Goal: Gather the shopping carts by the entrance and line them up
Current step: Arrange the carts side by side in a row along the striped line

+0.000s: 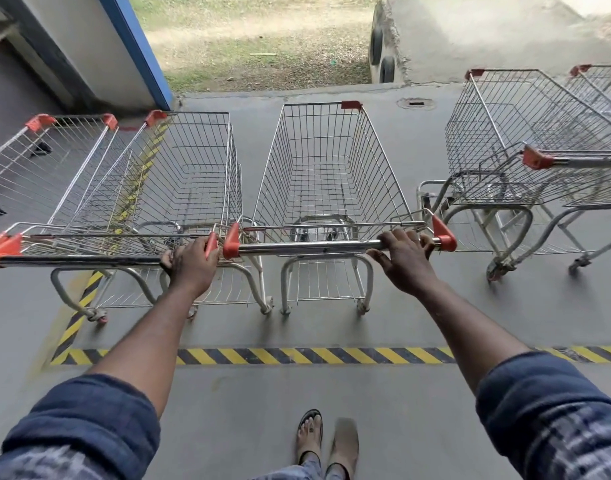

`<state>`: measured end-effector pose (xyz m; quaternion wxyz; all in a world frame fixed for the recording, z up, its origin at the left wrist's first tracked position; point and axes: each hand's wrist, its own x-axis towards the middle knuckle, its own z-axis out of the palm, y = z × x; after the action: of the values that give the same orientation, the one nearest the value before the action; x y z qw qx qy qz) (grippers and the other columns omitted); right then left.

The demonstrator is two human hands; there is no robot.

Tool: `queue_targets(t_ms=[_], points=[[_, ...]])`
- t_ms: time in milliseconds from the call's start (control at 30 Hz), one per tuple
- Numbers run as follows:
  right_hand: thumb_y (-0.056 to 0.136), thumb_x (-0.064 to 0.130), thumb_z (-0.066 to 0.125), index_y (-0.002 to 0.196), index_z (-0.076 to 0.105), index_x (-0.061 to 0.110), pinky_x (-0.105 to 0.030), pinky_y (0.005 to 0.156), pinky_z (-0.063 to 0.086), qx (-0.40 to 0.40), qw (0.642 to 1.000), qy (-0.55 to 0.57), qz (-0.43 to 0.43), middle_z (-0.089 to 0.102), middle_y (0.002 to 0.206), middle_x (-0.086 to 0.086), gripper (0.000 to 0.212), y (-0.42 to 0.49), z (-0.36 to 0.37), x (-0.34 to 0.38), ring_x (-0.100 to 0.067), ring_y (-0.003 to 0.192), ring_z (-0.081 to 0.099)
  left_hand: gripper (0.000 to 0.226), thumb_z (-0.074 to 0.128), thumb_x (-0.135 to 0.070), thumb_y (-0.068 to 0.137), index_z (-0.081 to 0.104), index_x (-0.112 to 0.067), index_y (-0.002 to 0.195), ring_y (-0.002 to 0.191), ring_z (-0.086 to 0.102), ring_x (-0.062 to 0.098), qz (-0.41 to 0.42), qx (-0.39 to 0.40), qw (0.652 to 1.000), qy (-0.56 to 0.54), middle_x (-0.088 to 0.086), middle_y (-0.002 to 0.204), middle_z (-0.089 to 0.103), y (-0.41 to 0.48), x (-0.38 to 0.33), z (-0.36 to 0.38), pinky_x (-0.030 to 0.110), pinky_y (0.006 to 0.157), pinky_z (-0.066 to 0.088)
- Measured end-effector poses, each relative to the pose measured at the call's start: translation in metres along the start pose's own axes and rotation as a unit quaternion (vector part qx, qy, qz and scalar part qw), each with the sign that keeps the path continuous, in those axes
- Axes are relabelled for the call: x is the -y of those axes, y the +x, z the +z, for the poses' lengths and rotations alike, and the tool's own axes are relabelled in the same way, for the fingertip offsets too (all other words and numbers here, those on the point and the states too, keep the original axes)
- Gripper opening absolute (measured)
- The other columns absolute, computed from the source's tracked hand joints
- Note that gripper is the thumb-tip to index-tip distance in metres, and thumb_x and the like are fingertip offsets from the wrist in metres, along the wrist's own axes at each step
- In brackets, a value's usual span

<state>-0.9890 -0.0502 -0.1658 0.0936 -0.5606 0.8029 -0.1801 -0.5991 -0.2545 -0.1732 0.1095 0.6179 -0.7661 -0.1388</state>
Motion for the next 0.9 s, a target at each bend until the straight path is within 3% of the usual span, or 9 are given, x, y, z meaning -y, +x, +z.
queue_targets(t_ms=[200, 300, 400, 533, 767, 900], points=[[0.095, 0.053, 0.055, 0.112, 0.058, 0.023, -0.041, 0.096, 0.031, 0.002, 1.000, 0.002, 0.001, 0.052, 0.111, -0.001, 0.035, 0.001, 0.001, -0.001, -0.026, 0.111, 0.041, 0.030, 0.051, -0.038, 0.099, 0.059, -0.016, 0.117, 0.100, 0.048, 0.028, -0.001, 0.010, 1.000, -0.010, 0.012, 0.105, 0.065, -0.007, 0.001, -0.004, 0.049, 0.098, 0.036], [0.093, 0.054, 0.055, 0.109, 0.058, 0.023, -0.043, 0.096, 0.032, -0.003, 1.000, 0.002, -0.004, 0.054, 0.109, -0.001, 0.035, 0.003, 0.003, -0.003, -0.027, 0.109, 0.042, 0.024, 0.053, -0.037, 0.099, 0.059, -0.017, 0.111, 0.094, 0.042, 0.024, 0.006, 0.001, 1.000, 0.001, 0.006, 0.095, 0.060, -0.011, -0.001, -0.007, 0.044, 0.094, 0.029], [0.093, 0.053, 0.057, 0.107, 0.058, 0.024, -0.044, 0.096, 0.033, -0.012, 1.000, 0.000, -0.008, 0.055, 0.107, -0.002, 0.033, 0.003, 0.005, -0.005, -0.028, 0.107, 0.043, 0.023, 0.053, -0.037, 0.098, 0.060, -0.020, 0.112, 0.096, 0.047, 0.027, 0.017, -0.004, 1.000, -0.011, 0.005, 0.096, 0.062, -0.012, 0.005, -0.005, 0.053, 0.102, 0.031], [0.092, 0.056, 0.056, 0.104, 0.056, 0.028, -0.052, 0.098, 0.034, -0.017, 1.000, -0.006, -0.010, 0.054, 0.104, 0.001, 0.030, 0.003, 0.007, -0.007, -0.027, 0.106, 0.044, 0.025, 0.052, -0.037, 0.098, 0.060, -0.021, 0.116, 0.092, 0.043, 0.022, 0.020, -0.011, 0.999, -0.033, -0.001, 0.090, 0.058, -0.014, 0.012, -0.002, 0.059, 0.101, 0.036], [0.093, 0.053, 0.057, 0.108, 0.058, 0.024, -0.044, 0.096, 0.032, -0.013, 1.000, 0.004, -0.010, 0.054, 0.106, 0.000, 0.032, 0.003, 0.005, -0.005, -0.026, 0.108, 0.042, 0.039, 0.037, -0.049, 0.102, 0.062, -0.022, 0.114, 0.104, 0.056, 0.032, 0.009, -0.022, 0.999, 0.023, 0.006, 0.095, 0.067, -0.014, 0.004, -0.006, 0.052, 0.107, 0.023], [0.093, 0.052, 0.058, 0.108, 0.059, 0.022, -0.044, 0.096, 0.032, -0.011, 1.000, 0.001, -0.010, 0.054, 0.107, -0.003, 0.033, 0.002, 0.004, -0.006, -0.028, 0.107, 0.043, 0.041, 0.037, -0.052, 0.102, 0.061, -0.020, 0.114, 0.104, 0.055, 0.031, 0.005, -0.004, 1.000, 0.020, -0.001, 0.086, 0.056, -0.014, 0.000, -0.010, 0.051, 0.106, 0.024]])
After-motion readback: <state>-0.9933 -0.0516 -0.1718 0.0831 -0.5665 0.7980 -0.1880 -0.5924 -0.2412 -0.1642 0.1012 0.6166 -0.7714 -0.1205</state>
